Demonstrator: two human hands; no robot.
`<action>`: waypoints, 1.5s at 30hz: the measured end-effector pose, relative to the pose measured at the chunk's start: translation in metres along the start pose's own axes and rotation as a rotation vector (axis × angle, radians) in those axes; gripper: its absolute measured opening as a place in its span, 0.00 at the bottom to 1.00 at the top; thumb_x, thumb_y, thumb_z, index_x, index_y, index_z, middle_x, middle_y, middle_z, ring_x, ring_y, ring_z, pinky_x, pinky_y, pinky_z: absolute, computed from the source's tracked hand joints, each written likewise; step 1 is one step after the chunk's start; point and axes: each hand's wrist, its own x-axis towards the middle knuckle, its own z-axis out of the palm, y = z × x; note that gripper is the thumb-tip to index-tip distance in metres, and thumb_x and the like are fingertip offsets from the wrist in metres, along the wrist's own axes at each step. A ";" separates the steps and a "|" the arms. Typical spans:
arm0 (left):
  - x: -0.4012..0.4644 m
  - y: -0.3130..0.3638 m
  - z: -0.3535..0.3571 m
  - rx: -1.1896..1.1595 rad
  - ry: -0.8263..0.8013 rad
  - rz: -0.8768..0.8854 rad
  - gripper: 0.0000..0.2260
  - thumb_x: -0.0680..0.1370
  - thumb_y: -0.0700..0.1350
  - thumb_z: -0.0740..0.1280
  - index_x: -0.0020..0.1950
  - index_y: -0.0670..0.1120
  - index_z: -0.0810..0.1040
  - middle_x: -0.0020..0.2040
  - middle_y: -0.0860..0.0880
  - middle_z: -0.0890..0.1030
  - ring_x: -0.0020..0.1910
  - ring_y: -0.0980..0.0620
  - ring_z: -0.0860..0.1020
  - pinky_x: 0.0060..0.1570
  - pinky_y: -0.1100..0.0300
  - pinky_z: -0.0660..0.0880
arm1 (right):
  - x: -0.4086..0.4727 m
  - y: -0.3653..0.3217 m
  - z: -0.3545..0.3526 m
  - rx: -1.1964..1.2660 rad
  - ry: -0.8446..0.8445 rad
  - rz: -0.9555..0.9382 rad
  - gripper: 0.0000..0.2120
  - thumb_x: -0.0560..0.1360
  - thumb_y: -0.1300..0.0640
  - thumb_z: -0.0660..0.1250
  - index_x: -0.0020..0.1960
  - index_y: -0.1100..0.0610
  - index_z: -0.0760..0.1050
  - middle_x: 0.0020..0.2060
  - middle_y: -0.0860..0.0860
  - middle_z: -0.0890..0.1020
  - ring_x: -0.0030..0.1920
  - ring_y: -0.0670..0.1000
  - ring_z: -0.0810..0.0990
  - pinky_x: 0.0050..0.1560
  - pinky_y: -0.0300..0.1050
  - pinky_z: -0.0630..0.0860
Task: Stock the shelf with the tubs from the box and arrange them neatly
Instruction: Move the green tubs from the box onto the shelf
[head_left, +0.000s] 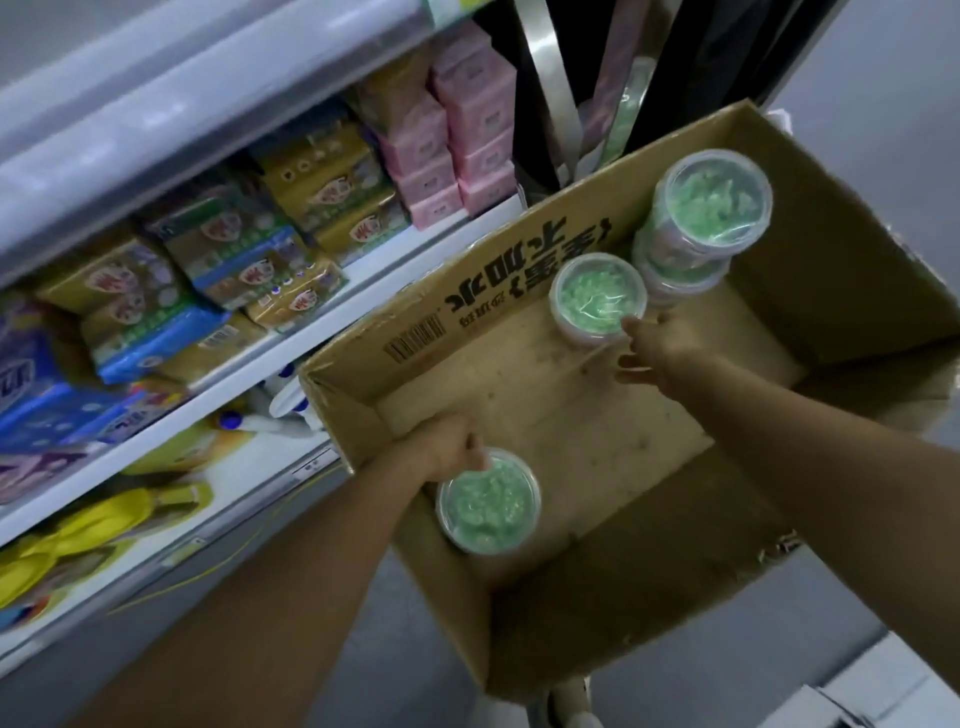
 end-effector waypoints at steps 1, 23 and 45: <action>0.002 -0.002 -0.002 -0.057 -0.020 0.012 0.11 0.75 0.48 0.70 0.50 0.40 0.80 0.52 0.42 0.82 0.53 0.44 0.79 0.58 0.47 0.75 | 0.009 0.000 0.003 0.019 0.004 -0.005 0.20 0.79 0.54 0.62 0.68 0.60 0.66 0.53 0.60 0.75 0.47 0.59 0.79 0.37 0.52 0.79; -0.129 0.038 -0.036 -0.747 0.335 -0.056 0.12 0.76 0.55 0.68 0.39 0.48 0.72 0.41 0.52 0.78 0.43 0.55 0.75 0.40 0.57 0.72 | -0.149 -0.047 -0.037 0.108 -0.087 -0.118 0.04 0.75 0.66 0.60 0.43 0.61 0.73 0.28 0.54 0.69 0.27 0.50 0.63 0.28 0.44 0.62; -0.450 0.016 -0.141 -1.226 1.063 0.091 0.07 0.77 0.52 0.63 0.47 0.49 0.75 0.45 0.45 0.78 0.26 0.50 0.73 0.24 0.64 0.66 | -0.440 -0.253 0.000 -0.064 -0.578 -0.679 0.14 0.75 0.62 0.63 0.32 0.55 0.67 0.23 0.52 0.69 0.21 0.47 0.59 0.23 0.36 0.56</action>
